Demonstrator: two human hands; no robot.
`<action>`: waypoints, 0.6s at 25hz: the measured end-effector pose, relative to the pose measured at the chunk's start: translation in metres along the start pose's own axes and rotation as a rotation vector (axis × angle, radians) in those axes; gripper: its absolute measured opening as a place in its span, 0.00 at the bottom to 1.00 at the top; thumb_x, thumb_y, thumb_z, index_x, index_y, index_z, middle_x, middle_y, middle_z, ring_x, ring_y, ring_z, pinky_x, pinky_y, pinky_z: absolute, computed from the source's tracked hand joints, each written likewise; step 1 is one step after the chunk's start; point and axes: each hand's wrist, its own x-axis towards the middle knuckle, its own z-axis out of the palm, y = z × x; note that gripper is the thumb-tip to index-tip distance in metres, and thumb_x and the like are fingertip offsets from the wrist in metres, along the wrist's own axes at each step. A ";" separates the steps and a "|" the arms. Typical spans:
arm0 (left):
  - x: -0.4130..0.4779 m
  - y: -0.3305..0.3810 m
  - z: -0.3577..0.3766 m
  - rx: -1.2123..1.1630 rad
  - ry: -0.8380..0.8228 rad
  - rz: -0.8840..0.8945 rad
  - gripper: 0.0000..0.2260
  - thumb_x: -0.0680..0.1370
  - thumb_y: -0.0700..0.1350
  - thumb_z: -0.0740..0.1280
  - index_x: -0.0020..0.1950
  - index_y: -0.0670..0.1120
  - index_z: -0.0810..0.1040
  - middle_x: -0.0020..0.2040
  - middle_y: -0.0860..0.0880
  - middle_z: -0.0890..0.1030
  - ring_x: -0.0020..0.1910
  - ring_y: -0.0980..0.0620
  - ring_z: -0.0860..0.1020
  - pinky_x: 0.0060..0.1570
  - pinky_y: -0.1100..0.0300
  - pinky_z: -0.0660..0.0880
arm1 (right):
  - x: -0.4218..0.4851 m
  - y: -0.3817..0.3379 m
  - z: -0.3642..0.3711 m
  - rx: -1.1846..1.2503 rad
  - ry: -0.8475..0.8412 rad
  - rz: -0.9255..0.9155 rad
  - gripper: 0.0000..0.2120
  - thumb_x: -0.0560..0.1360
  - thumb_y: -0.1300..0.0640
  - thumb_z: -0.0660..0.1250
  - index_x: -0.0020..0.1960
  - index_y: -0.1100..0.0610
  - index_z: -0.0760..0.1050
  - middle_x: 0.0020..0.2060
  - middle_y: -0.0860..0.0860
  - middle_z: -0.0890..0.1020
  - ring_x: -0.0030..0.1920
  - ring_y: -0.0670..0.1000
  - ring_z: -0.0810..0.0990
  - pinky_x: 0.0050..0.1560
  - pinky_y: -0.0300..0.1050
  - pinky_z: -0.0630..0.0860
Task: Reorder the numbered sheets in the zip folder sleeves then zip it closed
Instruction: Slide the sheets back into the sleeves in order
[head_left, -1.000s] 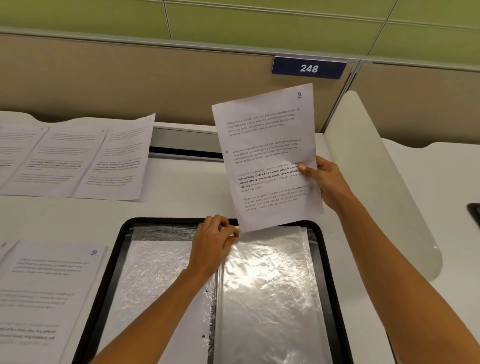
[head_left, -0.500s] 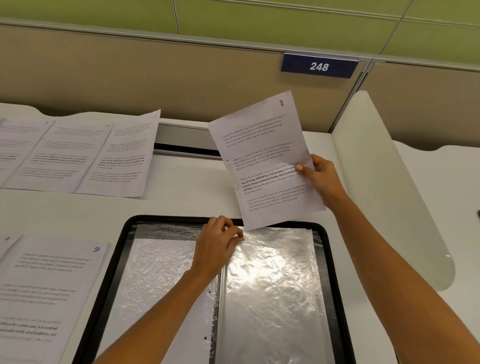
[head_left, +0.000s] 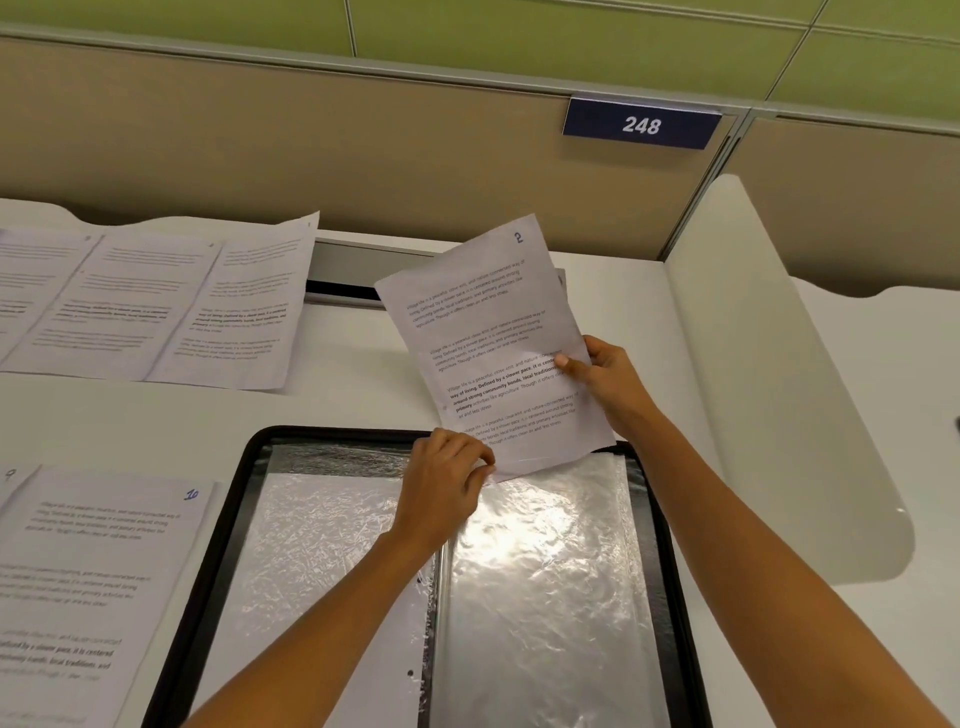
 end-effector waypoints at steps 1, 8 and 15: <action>0.000 0.003 0.002 0.001 -0.021 0.001 0.05 0.74 0.49 0.71 0.47 0.51 0.79 0.44 0.57 0.80 0.48 0.53 0.74 0.48 0.56 0.70 | 0.000 0.002 0.003 -0.002 -0.002 0.013 0.14 0.75 0.58 0.70 0.60 0.59 0.78 0.50 0.56 0.85 0.48 0.57 0.84 0.50 0.52 0.81; 0.019 0.050 0.026 0.028 -0.122 0.120 0.10 0.76 0.56 0.64 0.48 0.53 0.81 0.43 0.57 0.82 0.46 0.53 0.75 0.51 0.58 0.62 | -0.005 0.005 0.015 0.047 0.012 0.067 0.13 0.76 0.58 0.70 0.59 0.60 0.78 0.49 0.56 0.85 0.46 0.56 0.84 0.48 0.50 0.81; 0.030 0.091 0.041 -0.010 -0.127 0.096 0.07 0.77 0.49 0.65 0.51 0.54 0.83 0.45 0.56 0.83 0.47 0.52 0.76 0.50 0.55 0.69 | -0.015 0.015 0.015 0.123 0.064 0.144 0.10 0.77 0.58 0.68 0.57 0.59 0.76 0.49 0.55 0.84 0.46 0.55 0.84 0.48 0.49 0.82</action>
